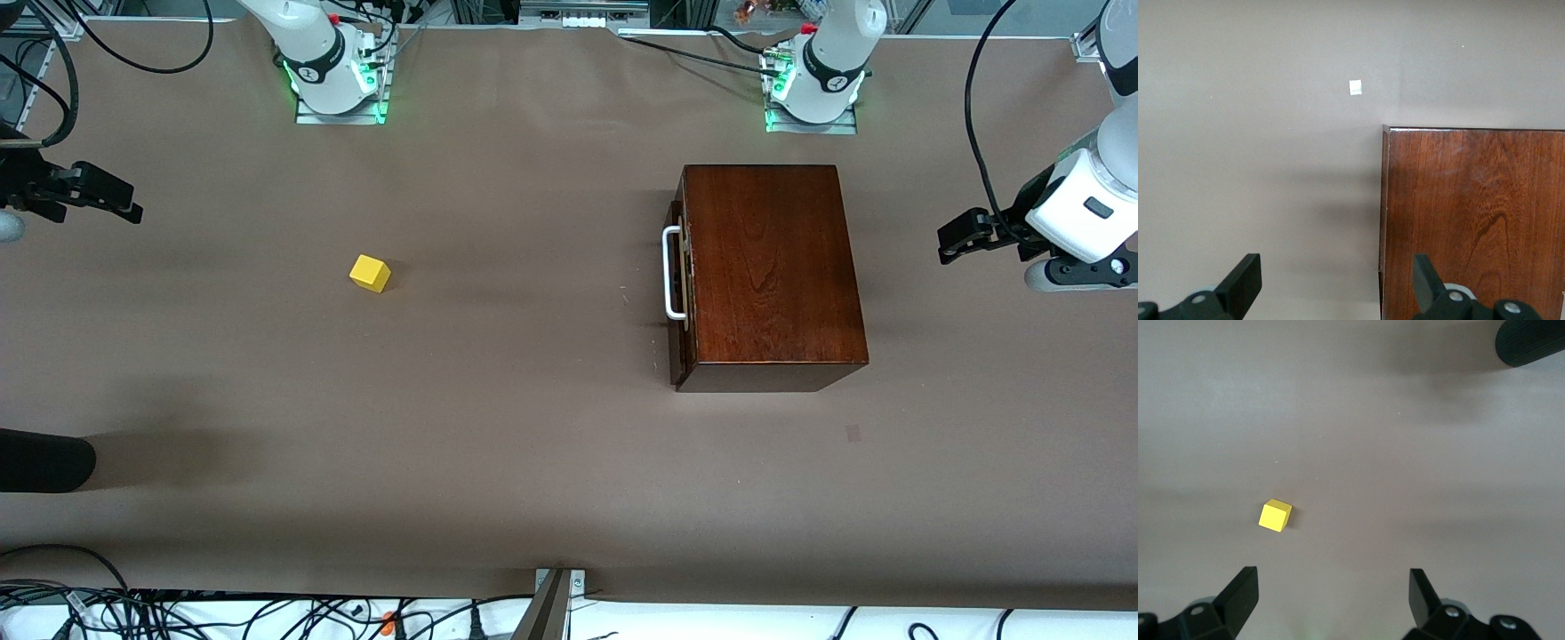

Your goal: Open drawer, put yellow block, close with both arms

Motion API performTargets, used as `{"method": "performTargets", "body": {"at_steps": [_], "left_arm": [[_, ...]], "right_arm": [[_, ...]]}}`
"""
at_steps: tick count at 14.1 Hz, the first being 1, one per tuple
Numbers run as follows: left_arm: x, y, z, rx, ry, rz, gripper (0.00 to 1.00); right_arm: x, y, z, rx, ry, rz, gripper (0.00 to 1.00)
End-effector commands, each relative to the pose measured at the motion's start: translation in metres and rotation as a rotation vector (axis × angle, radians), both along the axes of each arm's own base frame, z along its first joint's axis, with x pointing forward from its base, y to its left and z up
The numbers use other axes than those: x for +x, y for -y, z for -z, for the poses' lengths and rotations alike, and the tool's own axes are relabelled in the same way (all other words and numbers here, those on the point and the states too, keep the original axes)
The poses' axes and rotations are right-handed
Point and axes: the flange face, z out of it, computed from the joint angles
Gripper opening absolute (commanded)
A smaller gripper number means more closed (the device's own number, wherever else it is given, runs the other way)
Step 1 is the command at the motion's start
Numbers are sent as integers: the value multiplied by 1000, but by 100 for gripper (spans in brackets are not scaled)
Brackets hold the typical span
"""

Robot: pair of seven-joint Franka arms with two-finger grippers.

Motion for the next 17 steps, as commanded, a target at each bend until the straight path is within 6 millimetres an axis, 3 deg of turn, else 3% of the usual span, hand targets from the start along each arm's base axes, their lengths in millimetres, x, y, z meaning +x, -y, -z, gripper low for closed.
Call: {"method": "performTargets", "body": {"at_steps": [1, 17], "left_arm": [[-2, 4, -1, 9, 21, 13, 100], [1, 1, -5, 9, 33, 9, 100]], "right_arm": [[1, 2, -9, 0, 9, -9, 100], [1, 5, -13, 0, 17, -10, 100]]}}
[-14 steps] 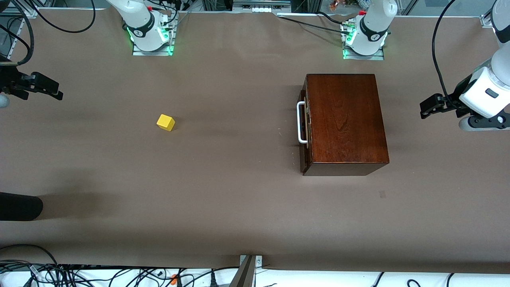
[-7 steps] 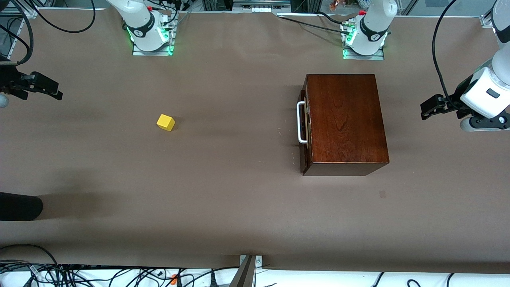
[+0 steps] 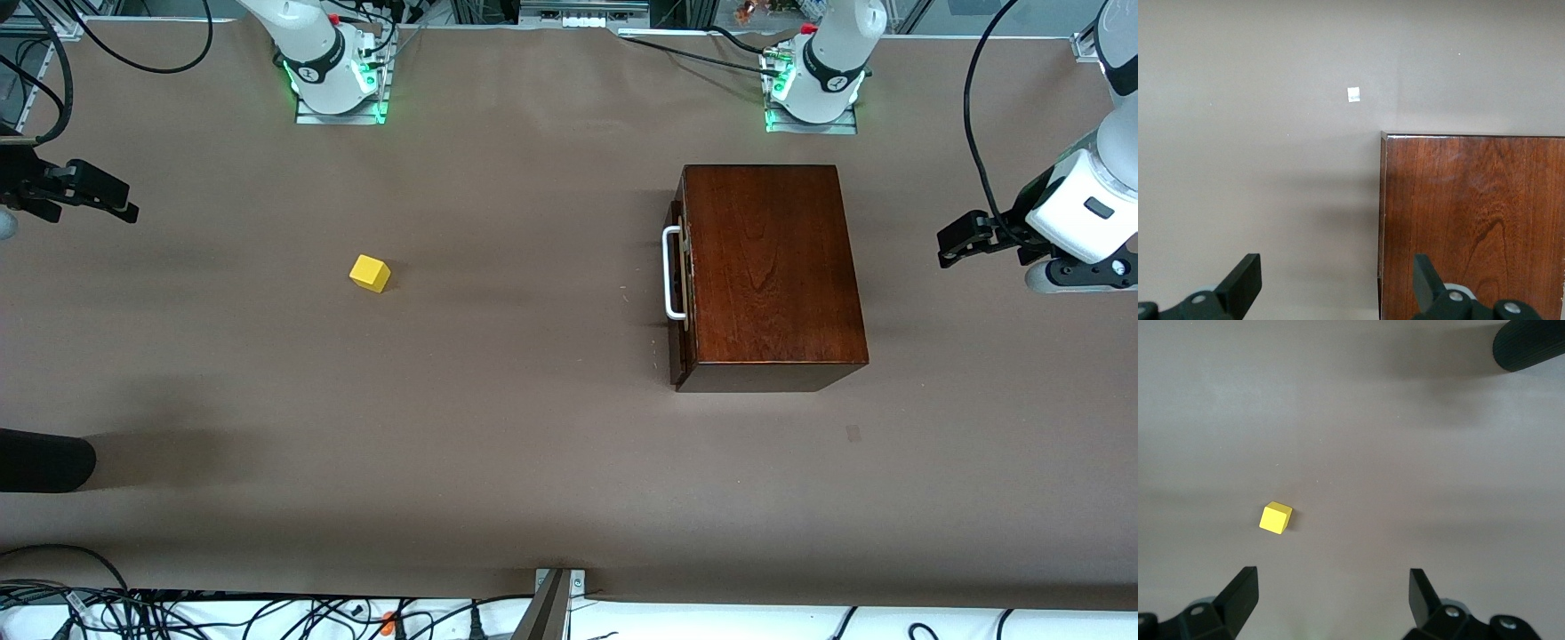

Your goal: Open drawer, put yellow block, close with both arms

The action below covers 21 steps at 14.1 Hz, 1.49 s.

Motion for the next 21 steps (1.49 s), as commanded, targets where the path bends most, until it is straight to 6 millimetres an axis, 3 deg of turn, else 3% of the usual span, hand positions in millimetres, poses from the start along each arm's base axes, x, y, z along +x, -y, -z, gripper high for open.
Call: {"method": "performTargets", "body": {"at_steps": [1, 11, 14, 21], "left_arm": [[-1, -1, -4, 11, 13, 5, 100], [-1, 1, -5, 10, 15, 6, 100], [-1, 1, -5, 10, 15, 6, 100], [-1, 0, -4, 10, 15, 5, 100]], "right_arm": [[0, 5, -8, 0, 7, -10, 100], [0, 5, -9, 0, 8, -1, 100], [-1, 20, -10, 4, 12, 21, 100], [-1, 14, -9, 3, 9, 12, 100]]}}
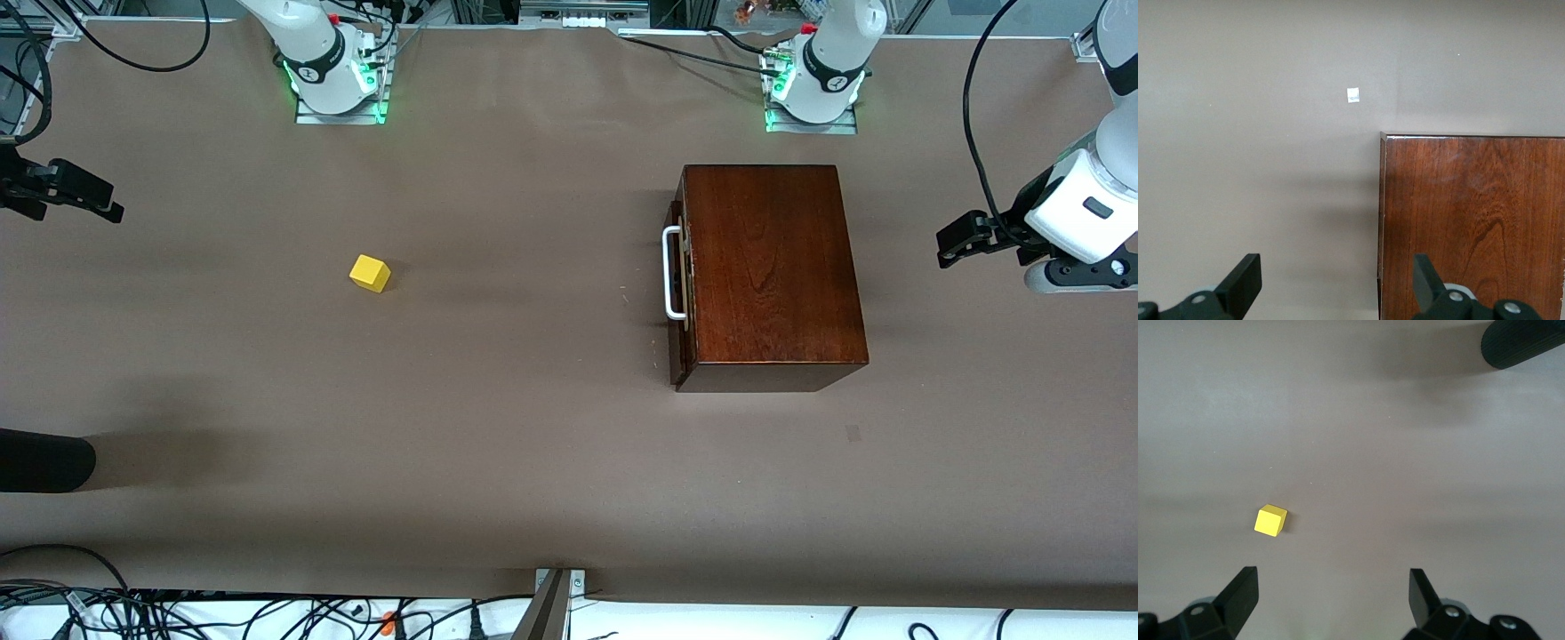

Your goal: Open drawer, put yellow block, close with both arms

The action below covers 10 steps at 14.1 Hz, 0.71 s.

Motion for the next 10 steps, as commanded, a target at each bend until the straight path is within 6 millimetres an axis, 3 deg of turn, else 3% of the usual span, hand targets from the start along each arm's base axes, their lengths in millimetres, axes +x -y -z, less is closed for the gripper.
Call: {"method": "performTargets", "body": {"at_steps": [1, 10], "left_arm": [[-1, 0, -5, 10, 16, 5, 100], [-1, -1, -5, 14, 18, 5, 100]], "right_arm": [[0, -1, -7, 3, 4, -16, 100], [0, -3, -14, -13, 16, -26, 100]]}}
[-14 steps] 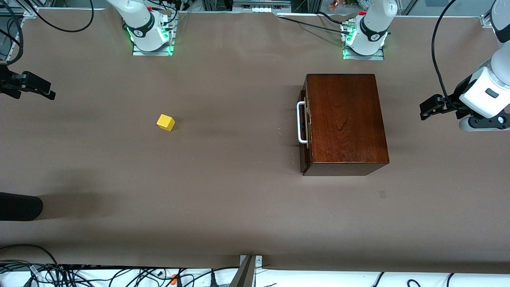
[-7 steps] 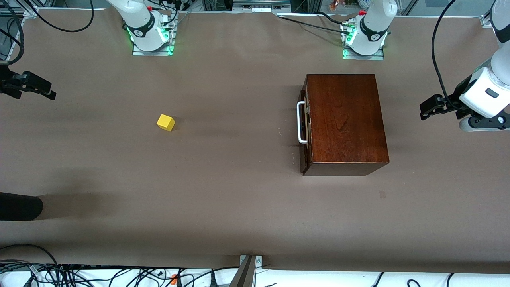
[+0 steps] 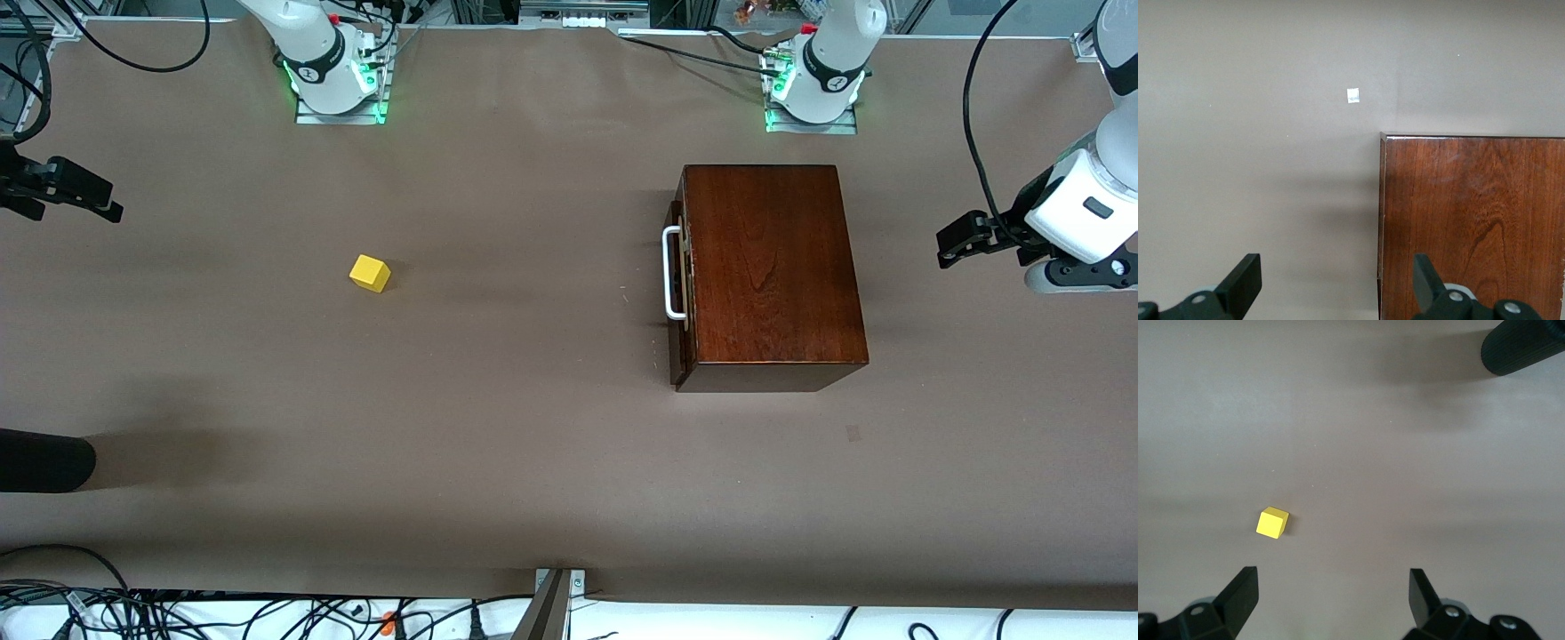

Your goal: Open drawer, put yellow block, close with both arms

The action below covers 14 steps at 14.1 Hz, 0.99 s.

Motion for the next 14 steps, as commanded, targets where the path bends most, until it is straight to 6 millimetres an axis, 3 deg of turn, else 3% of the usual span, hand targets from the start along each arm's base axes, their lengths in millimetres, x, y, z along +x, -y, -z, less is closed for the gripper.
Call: {"method": "performTargets", "body": {"at_steps": [1, 3, 9, 10, 14], "left_arm": [[-1, 0, -8, 12, 22, 11, 100], [-1, 15, -12, 9, 30, 46, 100], [-3, 32, -33, 17, 71, 72, 100], [3, 32, -24, 16, 57, 78, 100], [3, 19, -26, 15, 53, 59, 100]], "right_arm": [[-1, 0, -8, -12, 3, -18, 100], [-1, 0, -7, -12, 1, -18, 100], [-1, -3, -5, -20, -9, -23, 100], [-1, -2, -5, -22, -7, -23, 100], [-1, -2, -5, -25, -7, -24, 100]]}}
